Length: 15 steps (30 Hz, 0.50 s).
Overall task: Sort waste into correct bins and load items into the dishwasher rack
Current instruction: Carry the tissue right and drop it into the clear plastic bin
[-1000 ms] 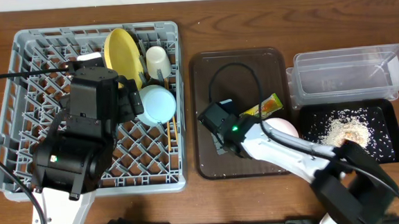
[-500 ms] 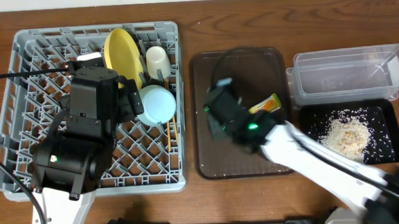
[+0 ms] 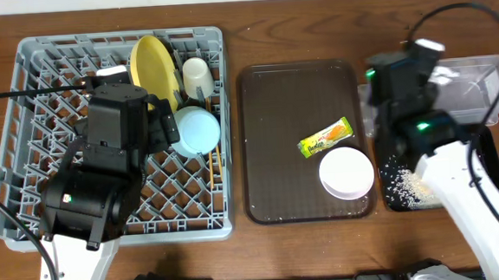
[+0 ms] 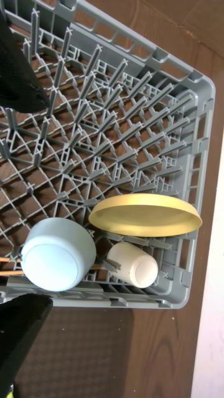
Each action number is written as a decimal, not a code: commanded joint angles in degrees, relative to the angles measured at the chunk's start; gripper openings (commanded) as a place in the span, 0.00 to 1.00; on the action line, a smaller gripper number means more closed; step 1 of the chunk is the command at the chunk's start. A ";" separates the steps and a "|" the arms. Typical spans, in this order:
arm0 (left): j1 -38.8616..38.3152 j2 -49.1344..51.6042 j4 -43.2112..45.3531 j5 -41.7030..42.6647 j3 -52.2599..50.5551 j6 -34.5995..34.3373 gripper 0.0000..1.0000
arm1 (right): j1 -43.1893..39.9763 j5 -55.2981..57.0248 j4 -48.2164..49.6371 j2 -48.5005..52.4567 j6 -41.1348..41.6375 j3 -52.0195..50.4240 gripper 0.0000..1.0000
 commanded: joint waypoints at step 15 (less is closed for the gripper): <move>0.15 0.20 -0.13 -0.15 0.17 -0.52 0.94 | -13.00 -10.05 2.36 11.52 -1.20 0.26 0.90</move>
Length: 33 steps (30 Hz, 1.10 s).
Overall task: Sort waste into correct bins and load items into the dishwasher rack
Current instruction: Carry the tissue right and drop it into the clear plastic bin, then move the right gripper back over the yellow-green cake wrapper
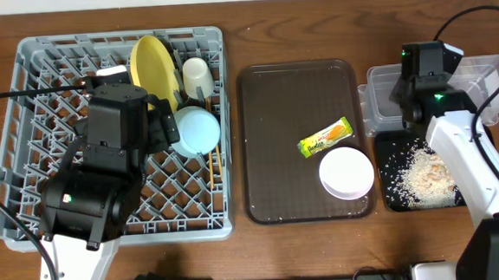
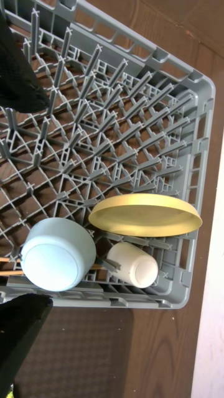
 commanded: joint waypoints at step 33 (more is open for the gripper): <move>0.13 0.22 -0.11 -0.15 0.17 -0.52 0.94 | 27.30 -13.27 -4.92 -5.35 17.49 0.37 0.58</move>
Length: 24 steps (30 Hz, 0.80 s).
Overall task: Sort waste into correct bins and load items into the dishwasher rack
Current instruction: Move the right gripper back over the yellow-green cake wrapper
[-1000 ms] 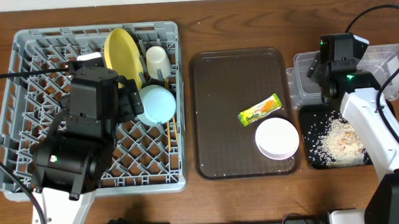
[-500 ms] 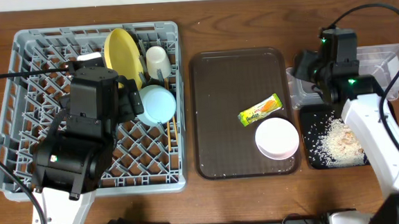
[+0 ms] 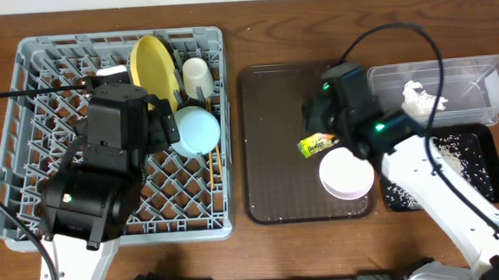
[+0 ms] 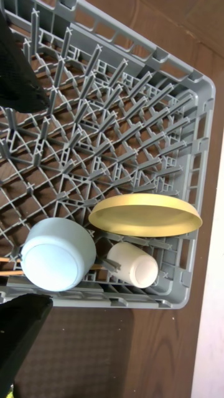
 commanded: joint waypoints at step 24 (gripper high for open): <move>0.15 0.17 -0.13 -0.15 0.17 -0.52 0.94 | 5.14 14.64 -4.55 18.45 12.00 0.33 0.72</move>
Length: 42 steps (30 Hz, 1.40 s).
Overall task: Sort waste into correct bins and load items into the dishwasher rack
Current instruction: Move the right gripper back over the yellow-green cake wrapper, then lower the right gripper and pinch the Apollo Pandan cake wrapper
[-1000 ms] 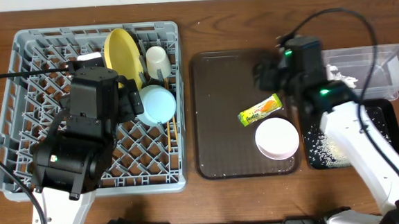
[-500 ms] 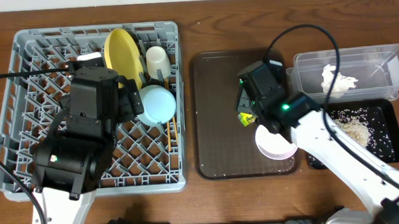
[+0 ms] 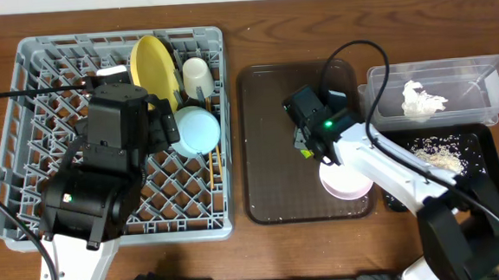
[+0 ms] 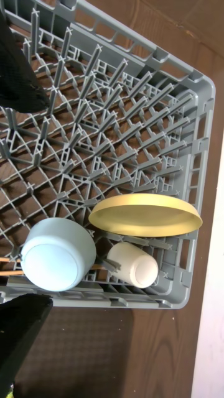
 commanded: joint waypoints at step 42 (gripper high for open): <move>0.15 0.15 -0.13 -0.15 0.17 -0.52 0.94 | -0.46 -0.90 5.29 7.43 -5.79 0.39 0.42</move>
